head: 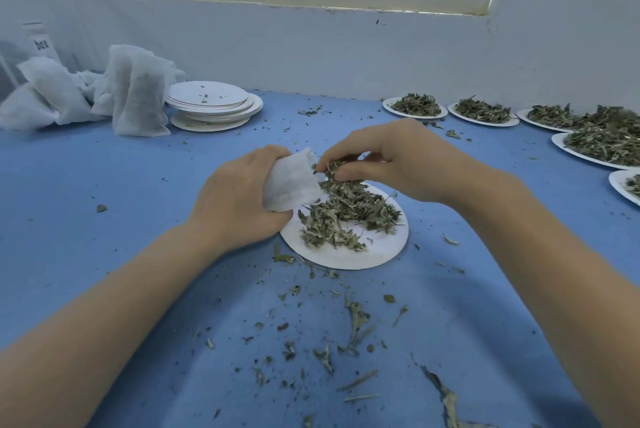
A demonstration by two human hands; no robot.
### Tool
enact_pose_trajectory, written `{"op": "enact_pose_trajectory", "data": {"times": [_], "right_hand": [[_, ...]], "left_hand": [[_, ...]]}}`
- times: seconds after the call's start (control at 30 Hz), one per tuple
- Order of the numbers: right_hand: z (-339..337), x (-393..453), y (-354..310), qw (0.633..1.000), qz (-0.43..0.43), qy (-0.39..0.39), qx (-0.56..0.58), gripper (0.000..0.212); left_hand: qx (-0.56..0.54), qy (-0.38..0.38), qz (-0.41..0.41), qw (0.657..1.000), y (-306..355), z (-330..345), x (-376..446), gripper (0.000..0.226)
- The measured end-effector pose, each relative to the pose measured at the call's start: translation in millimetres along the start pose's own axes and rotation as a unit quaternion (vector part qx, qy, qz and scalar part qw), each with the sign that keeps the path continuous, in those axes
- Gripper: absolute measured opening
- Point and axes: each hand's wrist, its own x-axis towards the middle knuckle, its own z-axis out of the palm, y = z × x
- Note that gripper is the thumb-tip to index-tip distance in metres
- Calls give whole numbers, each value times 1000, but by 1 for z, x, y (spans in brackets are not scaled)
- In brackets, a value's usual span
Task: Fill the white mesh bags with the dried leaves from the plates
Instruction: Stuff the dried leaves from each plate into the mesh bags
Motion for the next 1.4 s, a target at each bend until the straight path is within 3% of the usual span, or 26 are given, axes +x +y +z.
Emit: {"op": "enact_pose_trajectory", "data": {"times": [0.3,0.47,0.6,0.73,0.83,0.97,1.03,1.13,1.2,1.4], "right_hand": [[16,4,-10,999,-41,12,-9,26],[19,5,-9,998,-33,0,44,33],[26,5,-9,987,-6,73,143,33],[38,6,-14,990,-8,131,52,30],[41,6,-18,994,-8,100,51,40],[28,4,-17,999,-1,12,46,33],[21,2,-16,996,-9,21,81,30],[18,2,-14,986,-4,94,139,30],[23,3,-15,984,-1,131,118,25],[36,6,-22,997,14,60,53,32]], "left_hand": [[2,21,60,998,7,2,-1,58],[-35,18,14,999,10,3,0,57],[-61,12,-14,998,12,2,1,56],[-70,18,14,997,21,0,0,51],[-81,17,33,996,25,0,-2,50],[-69,12,14,997,20,1,0,55],[-56,16,5,998,19,2,1,55],[-45,18,-10,999,19,2,1,53],[-50,21,-4,999,21,1,1,53],[-71,18,1,997,31,0,-1,51]]}}
